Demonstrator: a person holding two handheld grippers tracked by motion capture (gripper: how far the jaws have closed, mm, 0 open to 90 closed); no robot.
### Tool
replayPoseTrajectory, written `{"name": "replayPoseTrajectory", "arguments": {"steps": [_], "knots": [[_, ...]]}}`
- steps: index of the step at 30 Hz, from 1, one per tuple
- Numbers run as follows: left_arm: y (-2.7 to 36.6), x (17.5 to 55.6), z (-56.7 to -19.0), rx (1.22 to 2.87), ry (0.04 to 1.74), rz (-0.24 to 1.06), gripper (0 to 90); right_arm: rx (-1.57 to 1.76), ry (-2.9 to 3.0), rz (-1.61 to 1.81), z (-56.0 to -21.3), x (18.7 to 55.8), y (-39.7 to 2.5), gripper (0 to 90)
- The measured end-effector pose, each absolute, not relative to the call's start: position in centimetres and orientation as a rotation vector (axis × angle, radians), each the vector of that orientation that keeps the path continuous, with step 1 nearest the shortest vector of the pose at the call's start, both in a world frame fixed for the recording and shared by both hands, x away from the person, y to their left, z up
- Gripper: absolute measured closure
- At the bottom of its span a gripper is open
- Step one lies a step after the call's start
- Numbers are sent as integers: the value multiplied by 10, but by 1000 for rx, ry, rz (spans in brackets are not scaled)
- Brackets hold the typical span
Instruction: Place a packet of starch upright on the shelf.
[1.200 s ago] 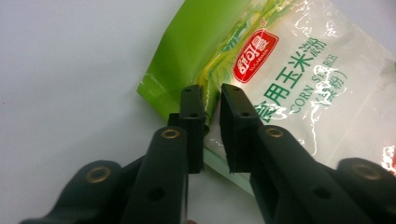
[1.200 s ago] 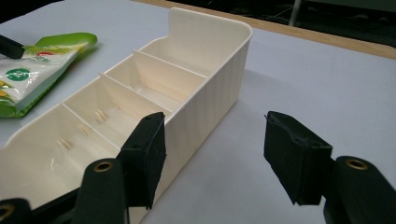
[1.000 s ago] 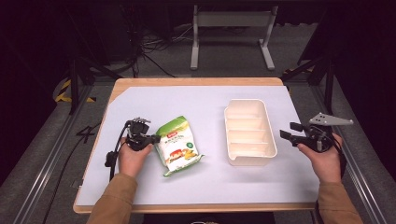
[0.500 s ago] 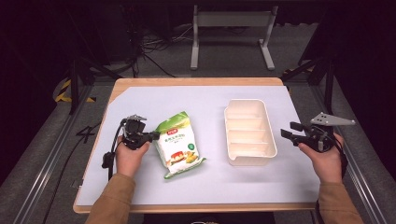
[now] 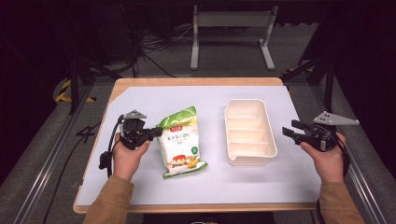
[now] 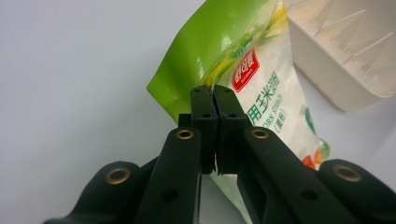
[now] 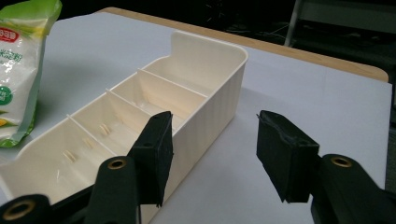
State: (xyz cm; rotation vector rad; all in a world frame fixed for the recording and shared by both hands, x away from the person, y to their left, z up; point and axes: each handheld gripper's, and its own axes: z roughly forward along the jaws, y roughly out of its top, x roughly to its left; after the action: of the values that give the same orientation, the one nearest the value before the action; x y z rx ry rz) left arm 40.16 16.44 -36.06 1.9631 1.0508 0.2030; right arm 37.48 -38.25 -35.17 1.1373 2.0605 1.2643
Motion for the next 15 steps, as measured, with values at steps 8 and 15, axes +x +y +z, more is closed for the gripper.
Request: {"name": "replayPoseTrajectory", "arguments": {"steps": [8, 15], "knots": [[151, 375, -331, 1991, 890, 261, 887, 1089, 2055, 1291, -346, 373, -377, 465], [145, 361, -318, 2003, 821, 287, 888, 1043, 2070, 1322, -341, 372, -371, 489]]}}
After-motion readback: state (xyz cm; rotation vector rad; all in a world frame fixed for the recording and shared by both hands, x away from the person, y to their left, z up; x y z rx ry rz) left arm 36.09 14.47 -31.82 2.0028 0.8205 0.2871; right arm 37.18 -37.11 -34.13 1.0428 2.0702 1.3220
